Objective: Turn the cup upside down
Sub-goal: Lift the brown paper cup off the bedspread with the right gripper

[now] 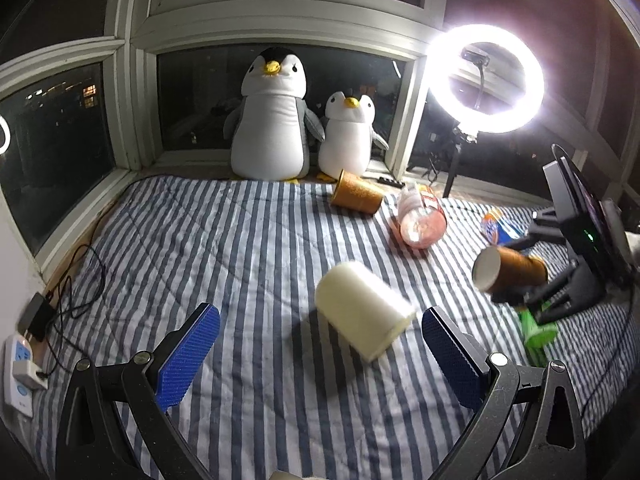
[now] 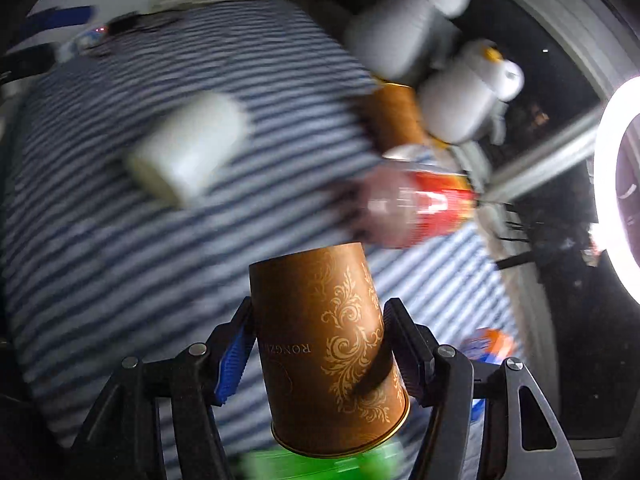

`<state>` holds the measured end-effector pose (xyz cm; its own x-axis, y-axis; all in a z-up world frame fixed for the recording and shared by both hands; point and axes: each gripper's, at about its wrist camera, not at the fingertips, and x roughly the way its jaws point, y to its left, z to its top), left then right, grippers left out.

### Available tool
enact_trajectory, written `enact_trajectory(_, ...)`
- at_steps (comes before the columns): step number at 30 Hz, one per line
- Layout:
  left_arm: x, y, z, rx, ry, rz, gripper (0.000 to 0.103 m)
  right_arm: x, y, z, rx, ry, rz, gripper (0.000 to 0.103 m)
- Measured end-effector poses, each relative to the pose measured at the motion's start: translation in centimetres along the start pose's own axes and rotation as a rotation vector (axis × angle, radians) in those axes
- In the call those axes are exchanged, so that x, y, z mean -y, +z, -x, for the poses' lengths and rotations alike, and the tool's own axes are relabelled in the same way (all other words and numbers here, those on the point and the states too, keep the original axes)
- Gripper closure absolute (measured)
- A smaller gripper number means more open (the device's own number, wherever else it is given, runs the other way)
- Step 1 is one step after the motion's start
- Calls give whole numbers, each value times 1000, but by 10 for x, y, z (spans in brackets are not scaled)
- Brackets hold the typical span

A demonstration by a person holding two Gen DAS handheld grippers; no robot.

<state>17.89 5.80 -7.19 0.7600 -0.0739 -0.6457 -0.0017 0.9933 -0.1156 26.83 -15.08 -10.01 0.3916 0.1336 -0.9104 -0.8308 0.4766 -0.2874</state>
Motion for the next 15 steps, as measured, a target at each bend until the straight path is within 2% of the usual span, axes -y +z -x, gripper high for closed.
enact_trajectory(5,-11,-32,20,-2,2,-6,1,-63,1,-3,-64,115,-27,43)
enact_trajectory(8,-19,-52,32,-8,4,0,1,-93,3,-8,-110,156,-23,43)
enact_trajectory(12,-31,-73,46,-14,17,11,1,-118,5,-22,-203,176,-28,43)
enact_trajectory(15,-39,-86,53,-23,29,24,1,-138,11,-29,-240,170,-4,43)
